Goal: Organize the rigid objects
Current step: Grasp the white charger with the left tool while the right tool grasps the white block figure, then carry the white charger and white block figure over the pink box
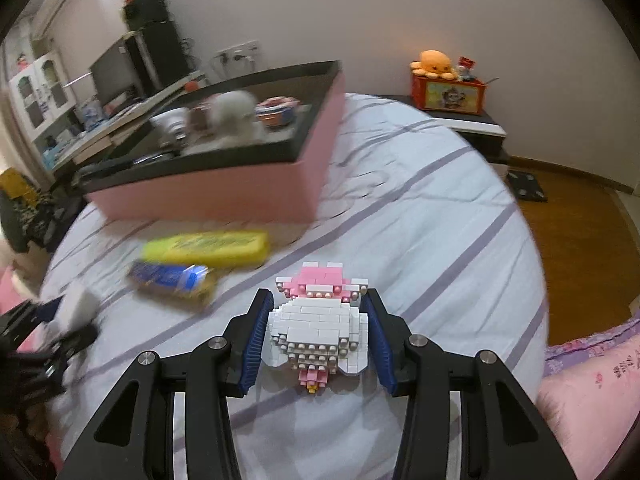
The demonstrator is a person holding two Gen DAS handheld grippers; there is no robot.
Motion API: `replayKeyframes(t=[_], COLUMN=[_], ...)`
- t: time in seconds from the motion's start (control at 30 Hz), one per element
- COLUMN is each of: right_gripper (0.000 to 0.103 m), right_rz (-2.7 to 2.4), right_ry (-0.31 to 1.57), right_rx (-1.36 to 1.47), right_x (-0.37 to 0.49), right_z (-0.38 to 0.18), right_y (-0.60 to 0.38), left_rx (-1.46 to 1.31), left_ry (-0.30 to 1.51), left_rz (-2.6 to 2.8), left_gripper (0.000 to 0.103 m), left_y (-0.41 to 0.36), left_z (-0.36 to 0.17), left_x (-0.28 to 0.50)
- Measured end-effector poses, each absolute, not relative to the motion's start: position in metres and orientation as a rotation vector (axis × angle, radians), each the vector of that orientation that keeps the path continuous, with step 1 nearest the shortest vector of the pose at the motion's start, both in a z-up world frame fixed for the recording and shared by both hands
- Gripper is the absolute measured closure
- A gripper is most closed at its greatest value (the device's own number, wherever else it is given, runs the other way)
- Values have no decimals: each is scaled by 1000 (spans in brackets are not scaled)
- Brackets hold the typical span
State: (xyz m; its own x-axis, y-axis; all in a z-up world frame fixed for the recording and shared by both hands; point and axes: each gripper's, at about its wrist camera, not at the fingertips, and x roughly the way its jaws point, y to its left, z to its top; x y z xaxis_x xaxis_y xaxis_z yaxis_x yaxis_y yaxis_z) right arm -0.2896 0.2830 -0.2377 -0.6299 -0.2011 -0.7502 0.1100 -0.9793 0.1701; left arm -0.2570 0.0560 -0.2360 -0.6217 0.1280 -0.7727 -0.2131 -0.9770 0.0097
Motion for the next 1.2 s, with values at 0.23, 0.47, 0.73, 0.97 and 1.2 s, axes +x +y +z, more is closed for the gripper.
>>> replayKeyframes(t=[0.23,0.47,0.73,0.97,1.2], right_gripper=[56,56,56,56,56], right_rz=[-2602,-2536,-2509,-2496,-2503], right_ry=[-176,-201,-190,-184,-166], right_rx=[1236,1217,1204,1180,1127], right_x=[-265,-257,-252,-249,-251], right_z=[-236,-235,-231,-223,-205], right_y=[263,244,226,218,215], left_rx=[-1235,-1224,-1218,-1172,-1077], left_ry=[145,106,93,78,70], left_rz=[2637,2610,2595,2580,2555], left_gripper=[62,63,63,63,63], left_y=[52,45,43,40,45], left_z=[-233,-231,-226,-215,-189], left_x=[-251,-247,-241,-233,-231])
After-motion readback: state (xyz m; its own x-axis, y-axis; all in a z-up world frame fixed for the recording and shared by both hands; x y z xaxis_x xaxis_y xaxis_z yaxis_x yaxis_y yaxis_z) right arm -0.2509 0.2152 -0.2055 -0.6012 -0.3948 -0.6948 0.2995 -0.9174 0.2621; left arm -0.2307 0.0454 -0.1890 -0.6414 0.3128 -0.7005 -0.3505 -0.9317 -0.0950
